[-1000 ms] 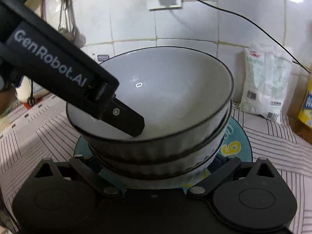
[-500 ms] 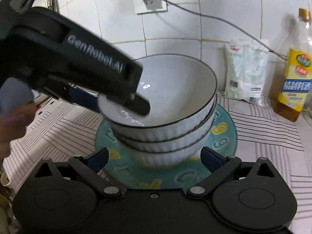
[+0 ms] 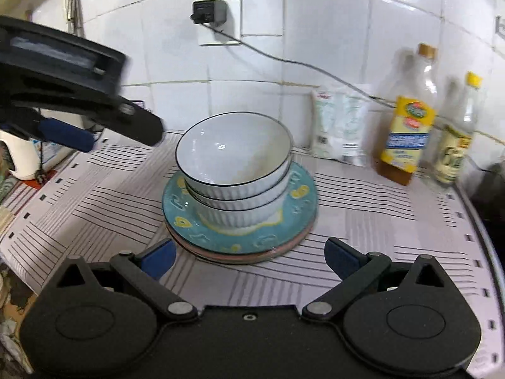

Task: Organize plates and bowls
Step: 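Open both grippers and pull them back from the bowl stack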

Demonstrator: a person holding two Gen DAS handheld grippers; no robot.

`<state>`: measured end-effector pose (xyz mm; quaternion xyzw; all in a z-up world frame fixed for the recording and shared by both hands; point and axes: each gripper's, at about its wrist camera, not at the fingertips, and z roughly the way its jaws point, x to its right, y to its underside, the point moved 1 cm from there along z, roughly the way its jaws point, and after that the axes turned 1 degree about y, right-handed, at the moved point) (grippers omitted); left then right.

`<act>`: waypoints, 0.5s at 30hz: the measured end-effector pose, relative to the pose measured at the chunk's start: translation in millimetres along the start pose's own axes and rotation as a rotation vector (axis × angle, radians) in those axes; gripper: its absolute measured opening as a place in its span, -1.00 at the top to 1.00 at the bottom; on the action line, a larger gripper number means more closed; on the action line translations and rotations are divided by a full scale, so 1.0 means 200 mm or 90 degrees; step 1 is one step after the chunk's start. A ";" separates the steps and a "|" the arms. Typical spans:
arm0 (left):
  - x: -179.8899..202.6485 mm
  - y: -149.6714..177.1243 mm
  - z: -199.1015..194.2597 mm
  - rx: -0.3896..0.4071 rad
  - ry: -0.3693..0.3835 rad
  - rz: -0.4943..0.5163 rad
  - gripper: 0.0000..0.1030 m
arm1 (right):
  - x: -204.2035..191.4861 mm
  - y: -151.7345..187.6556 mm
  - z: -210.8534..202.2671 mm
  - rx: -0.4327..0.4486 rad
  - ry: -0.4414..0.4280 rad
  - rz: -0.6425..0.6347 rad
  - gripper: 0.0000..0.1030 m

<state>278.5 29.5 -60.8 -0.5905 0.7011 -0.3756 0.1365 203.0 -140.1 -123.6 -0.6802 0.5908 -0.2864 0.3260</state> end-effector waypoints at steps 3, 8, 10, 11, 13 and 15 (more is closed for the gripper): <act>0.00 0.02 -0.14 0.019 0.004 -0.009 -0.70 | -0.01 0.00 -0.09 0.001 0.009 0.014 -0.98; -0.03 0.03 -0.32 0.035 -0.001 -0.015 -0.76 | 0.00 -0.02 -0.22 -0.010 0.035 0.054 -0.98; -0.02 0.05 -0.37 0.033 0.005 0.002 -0.76 | -0.01 -0.03 -0.26 -0.021 0.053 0.050 -0.98; -0.02 0.06 -0.39 0.031 0.002 0.011 -0.76 | -0.02 -0.03 -0.29 -0.021 0.060 0.045 -0.98; -0.02 0.09 -0.42 0.030 -0.013 0.012 -0.76 | -0.04 -0.03 -0.34 -0.012 0.068 0.040 -0.98; -0.02 0.12 -0.45 0.032 -0.016 0.012 -0.76 | -0.05 -0.03 -0.38 -0.009 0.070 0.042 -0.98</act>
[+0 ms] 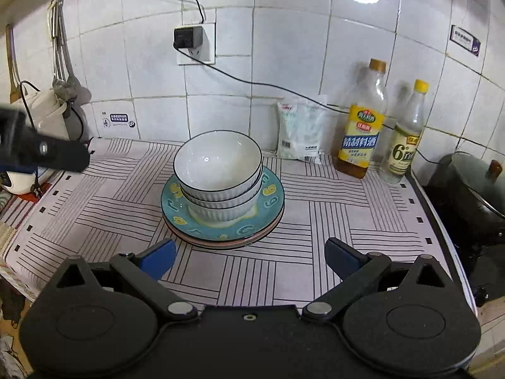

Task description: Organize plates and bowls

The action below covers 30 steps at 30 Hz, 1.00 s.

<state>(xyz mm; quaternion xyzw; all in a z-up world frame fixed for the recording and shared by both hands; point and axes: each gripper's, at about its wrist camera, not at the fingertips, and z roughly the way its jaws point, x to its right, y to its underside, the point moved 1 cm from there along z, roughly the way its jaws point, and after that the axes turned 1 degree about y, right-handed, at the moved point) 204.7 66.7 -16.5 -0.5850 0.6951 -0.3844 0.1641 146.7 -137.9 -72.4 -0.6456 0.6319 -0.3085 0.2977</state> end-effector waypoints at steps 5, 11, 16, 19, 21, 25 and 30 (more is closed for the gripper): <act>-0.01 0.04 -0.07 -0.007 -0.033 0.004 -0.79 | 0.01 -0.01 -0.09 0.000 0.008 0.013 -0.98; -0.03 0.07 -0.15 -0.007 -0.034 -0.011 -0.85 | 0.03 -0.03 -0.23 0.030 0.008 0.027 -0.98; -0.03 0.11 -0.22 -0.012 -0.041 -0.003 -1.00 | 0.00 -0.02 -0.34 0.048 0.028 0.006 -0.98; -0.02 0.13 -0.24 -0.020 -0.054 0.002 -1.00 | -0.01 -0.02 -0.38 0.051 0.030 0.007 -0.98; -0.02 0.14 -0.25 -0.031 -0.070 0.009 -1.00 | -0.01 -0.02 -0.40 0.050 0.033 0.010 -0.98; -0.01 0.16 -0.27 -0.037 -0.094 0.025 -1.00 | 0.00 -0.01 -0.42 0.050 0.036 0.024 -0.98; 0.02 0.18 -0.32 -0.026 -0.099 0.052 -1.00 | 0.01 0.01 -0.46 0.050 0.029 0.047 -0.98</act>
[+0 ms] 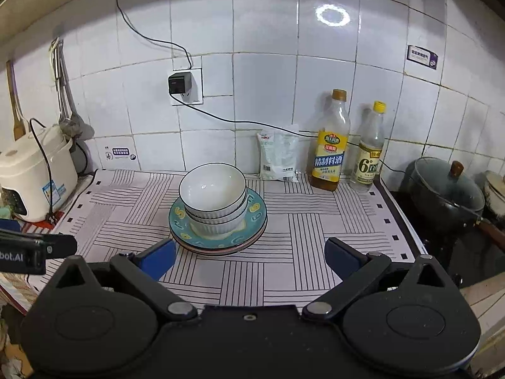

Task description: Organize plates and bowls

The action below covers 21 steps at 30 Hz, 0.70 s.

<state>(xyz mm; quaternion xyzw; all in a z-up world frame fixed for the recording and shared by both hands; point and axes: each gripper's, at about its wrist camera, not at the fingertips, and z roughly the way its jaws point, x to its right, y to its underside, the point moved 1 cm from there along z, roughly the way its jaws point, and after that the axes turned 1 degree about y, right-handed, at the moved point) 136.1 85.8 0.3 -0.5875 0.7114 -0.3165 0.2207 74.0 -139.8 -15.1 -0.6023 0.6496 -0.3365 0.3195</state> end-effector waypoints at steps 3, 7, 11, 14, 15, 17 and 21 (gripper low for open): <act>0.01 0.00 -0.03 0.011 0.008 0.011 -1.00 | 0.01 0.01 -0.01 0.001 -0.006 0.006 -0.98; 0.03 0.02 -0.07 0.026 0.003 0.021 -1.00 | 0.02 0.04 -0.03 0.001 -0.012 0.016 -0.98; 0.03 0.04 -0.09 0.043 -0.007 0.022 -1.00 | 0.01 0.06 -0.04 0.006 -0.003 0.005 -0.98; 0.02 0.05 -0.10 0.054 -0.012 0.015 -1.00 | 0.00 0.07 -0.05 0.016 -0.001 0.001 -0.98; 0.02 0.05 -0.10 0.056 -0.010 0.009 -1.00 | 0.00 0.07 -0.06 0.019 -0.001 -0.002 -0.98; 0.01 0.06 -0.11 0.059 -0.010 0.001 -1.00 | 0.00 0.09 -0.07 0.026 -0.002 -0.007 -0.98; 0.01 0.07 -0.14 0.078 -0.011 -0.010 -1.00 | 0.01 0.10 -0.08 0.030 -0.007 0.000 -0.98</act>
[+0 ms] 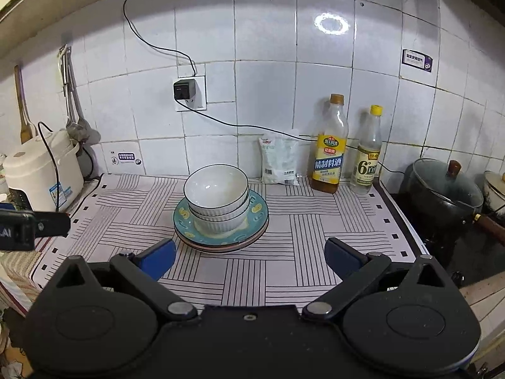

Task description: Organize plates and bowls

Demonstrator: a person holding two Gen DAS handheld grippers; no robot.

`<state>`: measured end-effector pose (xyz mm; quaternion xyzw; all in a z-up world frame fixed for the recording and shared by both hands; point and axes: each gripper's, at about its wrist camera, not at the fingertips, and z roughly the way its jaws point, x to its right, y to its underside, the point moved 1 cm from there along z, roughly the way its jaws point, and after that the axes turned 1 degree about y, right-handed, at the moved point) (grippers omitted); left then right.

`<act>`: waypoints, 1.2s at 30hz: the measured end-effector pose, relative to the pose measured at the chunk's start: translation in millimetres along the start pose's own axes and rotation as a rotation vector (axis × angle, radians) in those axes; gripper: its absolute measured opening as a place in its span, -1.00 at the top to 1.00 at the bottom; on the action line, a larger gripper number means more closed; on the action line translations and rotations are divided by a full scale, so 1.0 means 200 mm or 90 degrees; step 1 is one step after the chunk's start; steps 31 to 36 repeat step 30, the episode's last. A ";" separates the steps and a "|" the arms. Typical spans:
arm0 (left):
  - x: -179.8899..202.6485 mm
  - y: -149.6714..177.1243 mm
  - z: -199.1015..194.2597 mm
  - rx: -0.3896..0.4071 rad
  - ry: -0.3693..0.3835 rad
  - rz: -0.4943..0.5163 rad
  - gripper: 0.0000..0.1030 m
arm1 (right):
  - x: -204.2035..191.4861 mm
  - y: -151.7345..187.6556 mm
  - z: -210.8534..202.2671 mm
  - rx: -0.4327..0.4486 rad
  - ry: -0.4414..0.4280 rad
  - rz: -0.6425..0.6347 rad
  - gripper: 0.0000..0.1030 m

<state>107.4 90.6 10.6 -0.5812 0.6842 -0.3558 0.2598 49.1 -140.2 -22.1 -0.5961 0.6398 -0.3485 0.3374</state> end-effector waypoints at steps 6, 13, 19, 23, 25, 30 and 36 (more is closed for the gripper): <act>0.02 0.00 -0.02 0.011 0.003 0.005 -1.00 | 0.00 -0.01 -0.01 0.009 0.013 -0.003 -0.98; 0.01 0.02 -0.03 0.011 -0.004 0.005 -1.00 | 0.00 0.00 0.00 0.001 0.020 -0.002 -0.98; 0.00 0.02 -0.02 0.011 -0.009 0.004 -1.00 | -0.01 0.00 0.00 -0.002 0.023 -0.005 -0.98; 0.00 0.03 -0.02 0.012 -0.010 0.003 -1.00 | 0.00 0.00 0.00 -0.002 0.025 -0.005 -0.98; 0.00 0.03 -0.03 0.013 -0.012 0.002 -1.00 | -0.01 0.00 0.00 -0.001 0.027 -0.005 -0.98; -0.01 0.03 -0.03 0.012 -0.015 0.001 -1.00 | -0.01 0.00 0.00 -0.001 0.028 -0.006 -0.98; -0.01 0.03 -0.03 0.012 -0.015 0.001 -1.00 | -0.01 0.00 0.00 -0.001 0.028 -0.006 -0.98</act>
